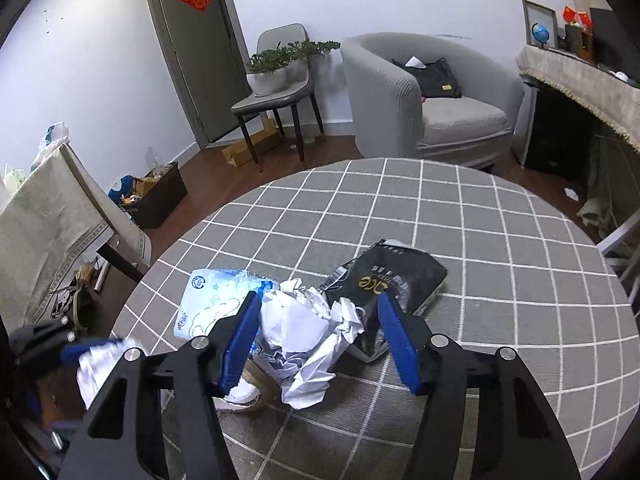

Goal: Collect trash
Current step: 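Grasp crumpled white paper with the left tool while the right tool grasps crumpled foil, then carry both crumpled wads with both tools over the teal bin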

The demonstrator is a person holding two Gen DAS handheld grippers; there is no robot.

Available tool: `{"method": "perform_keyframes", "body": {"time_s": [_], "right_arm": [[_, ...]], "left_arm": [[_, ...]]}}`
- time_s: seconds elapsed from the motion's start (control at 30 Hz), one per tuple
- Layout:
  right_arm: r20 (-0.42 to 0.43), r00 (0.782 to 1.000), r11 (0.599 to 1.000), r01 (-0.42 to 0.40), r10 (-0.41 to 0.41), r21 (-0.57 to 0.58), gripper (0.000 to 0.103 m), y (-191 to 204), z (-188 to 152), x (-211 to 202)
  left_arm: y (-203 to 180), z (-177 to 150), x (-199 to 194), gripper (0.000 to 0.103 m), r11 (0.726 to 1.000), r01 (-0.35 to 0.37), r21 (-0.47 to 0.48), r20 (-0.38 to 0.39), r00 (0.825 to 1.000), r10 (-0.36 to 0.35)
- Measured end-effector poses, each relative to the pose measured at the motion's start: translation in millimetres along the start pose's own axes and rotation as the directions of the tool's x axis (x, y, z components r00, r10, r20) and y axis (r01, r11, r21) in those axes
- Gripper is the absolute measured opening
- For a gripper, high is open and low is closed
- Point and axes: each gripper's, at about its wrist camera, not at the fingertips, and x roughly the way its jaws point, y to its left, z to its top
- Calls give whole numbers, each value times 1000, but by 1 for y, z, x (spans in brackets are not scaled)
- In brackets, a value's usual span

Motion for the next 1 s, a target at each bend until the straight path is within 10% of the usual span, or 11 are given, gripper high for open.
{"method": "perform_keyframes", "body": {"time_s": [0.3,1.0], "right_arm": [[-7,1000,1000,-12,12,-20,42,9,-4,-1],[132,990,996,-38,48,-76,40,90,4,-27]], "left_arm": [[27,1,-29,59,992,-67,-107,69,995,75],[102,-50,-97,59,920,-316,-234,42,942,334]]}}
